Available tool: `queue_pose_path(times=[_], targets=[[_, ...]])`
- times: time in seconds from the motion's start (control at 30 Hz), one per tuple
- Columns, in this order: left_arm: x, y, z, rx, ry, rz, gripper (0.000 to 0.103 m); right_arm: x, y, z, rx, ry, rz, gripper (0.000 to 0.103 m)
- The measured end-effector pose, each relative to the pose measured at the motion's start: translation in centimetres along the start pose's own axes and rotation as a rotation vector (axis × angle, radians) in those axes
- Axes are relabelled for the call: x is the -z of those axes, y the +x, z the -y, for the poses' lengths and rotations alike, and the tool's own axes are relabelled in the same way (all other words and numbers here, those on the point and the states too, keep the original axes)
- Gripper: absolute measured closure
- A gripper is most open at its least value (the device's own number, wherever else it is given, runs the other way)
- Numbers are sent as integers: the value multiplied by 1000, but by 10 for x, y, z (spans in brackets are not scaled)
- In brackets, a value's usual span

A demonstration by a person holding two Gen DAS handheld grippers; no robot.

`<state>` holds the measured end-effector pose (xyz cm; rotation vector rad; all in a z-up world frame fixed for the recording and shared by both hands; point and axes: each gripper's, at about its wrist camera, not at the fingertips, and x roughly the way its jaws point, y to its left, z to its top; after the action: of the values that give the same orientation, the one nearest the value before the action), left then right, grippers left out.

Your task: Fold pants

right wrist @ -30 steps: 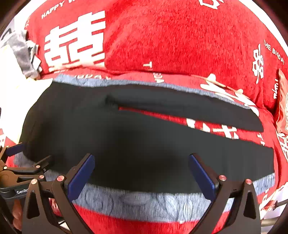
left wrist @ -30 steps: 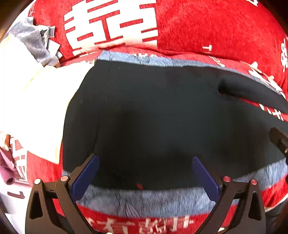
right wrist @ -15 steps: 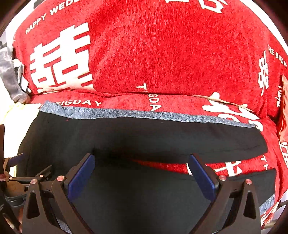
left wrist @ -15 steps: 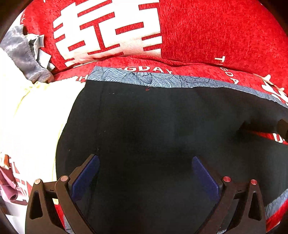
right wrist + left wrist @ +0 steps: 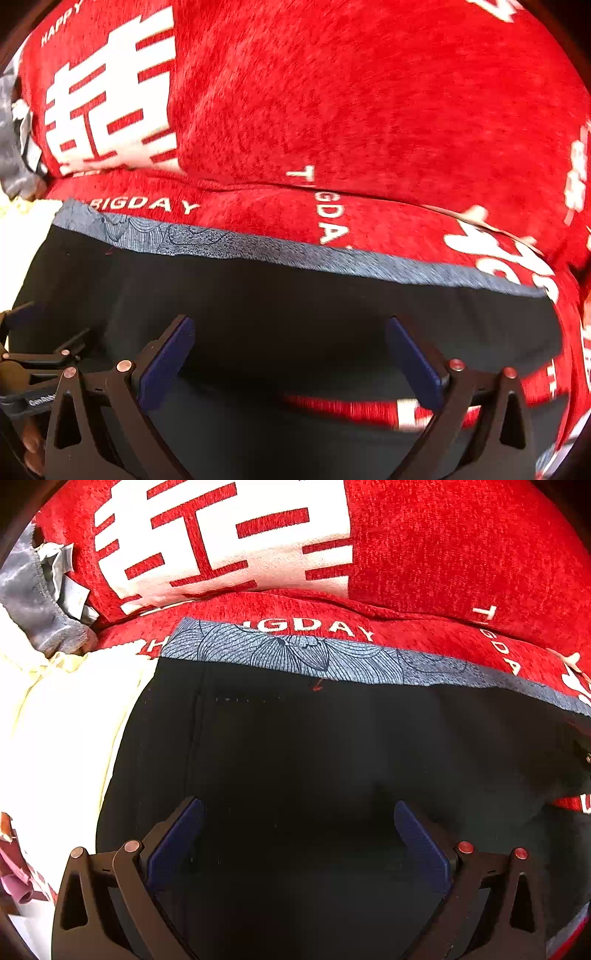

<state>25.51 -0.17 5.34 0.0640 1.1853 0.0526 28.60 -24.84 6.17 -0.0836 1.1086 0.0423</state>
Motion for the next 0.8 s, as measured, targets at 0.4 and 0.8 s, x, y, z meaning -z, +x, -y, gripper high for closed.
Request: queue_pose_path(times=[0.4, 0.8], targets=[[-32, 18, 7, -10, 6, -26, 0, -33, 63, -21, -102, -191, -96, 0], [-51, 31, -7, 40, -52, -92, 0, -54, 123, -66, -165, -416, -228, 0]])
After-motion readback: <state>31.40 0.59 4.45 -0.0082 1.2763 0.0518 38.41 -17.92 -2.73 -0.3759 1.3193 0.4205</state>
